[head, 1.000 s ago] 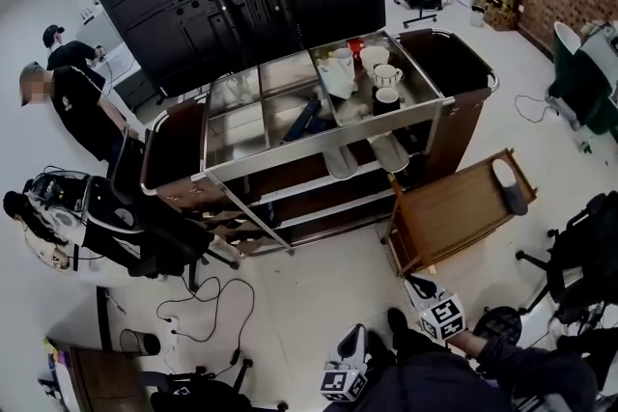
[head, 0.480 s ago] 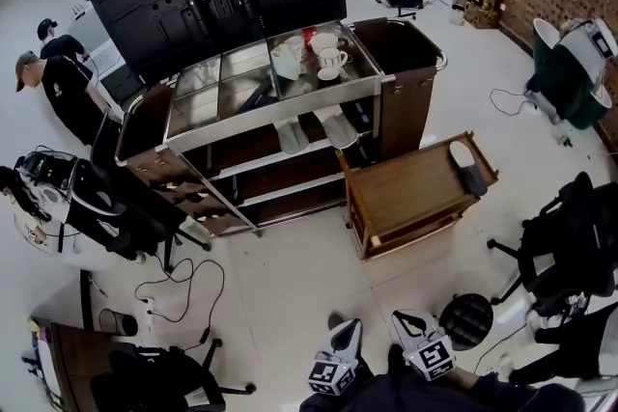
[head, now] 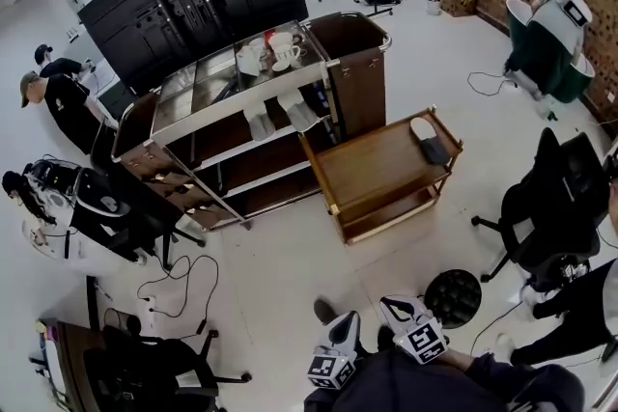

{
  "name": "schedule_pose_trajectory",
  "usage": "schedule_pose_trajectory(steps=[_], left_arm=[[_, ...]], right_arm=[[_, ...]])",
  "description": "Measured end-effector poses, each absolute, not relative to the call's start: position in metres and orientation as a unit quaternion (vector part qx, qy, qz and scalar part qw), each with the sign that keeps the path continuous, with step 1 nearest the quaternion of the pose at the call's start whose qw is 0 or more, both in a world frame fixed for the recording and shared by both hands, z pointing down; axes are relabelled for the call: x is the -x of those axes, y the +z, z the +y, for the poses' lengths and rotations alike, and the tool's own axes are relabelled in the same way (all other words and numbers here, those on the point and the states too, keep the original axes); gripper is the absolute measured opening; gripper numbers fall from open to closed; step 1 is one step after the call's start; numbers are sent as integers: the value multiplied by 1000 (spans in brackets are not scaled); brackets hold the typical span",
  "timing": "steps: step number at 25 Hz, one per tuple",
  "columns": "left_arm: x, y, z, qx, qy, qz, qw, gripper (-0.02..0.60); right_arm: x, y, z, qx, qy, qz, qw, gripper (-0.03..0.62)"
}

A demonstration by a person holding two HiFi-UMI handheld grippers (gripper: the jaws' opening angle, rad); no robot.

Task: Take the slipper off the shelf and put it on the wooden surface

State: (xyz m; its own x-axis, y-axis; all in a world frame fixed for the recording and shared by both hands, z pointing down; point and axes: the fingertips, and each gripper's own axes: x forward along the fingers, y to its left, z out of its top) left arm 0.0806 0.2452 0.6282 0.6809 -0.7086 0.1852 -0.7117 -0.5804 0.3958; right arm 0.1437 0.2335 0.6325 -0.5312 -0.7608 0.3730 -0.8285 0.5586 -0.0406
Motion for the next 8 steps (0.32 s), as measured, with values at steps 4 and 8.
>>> schedule_pose_trajectory(steps=[4, 8], left_arm=[[-91, 619, 257, -891, 1, -404, 206, 12], [-106, 622, 273, -899, 12, -391, 194, 13]], right_arm=[[-163, 625, 245, -458, 94, -871, 152, 0], [-180, 625, 254, -469, 92, -867, 140, 0]])
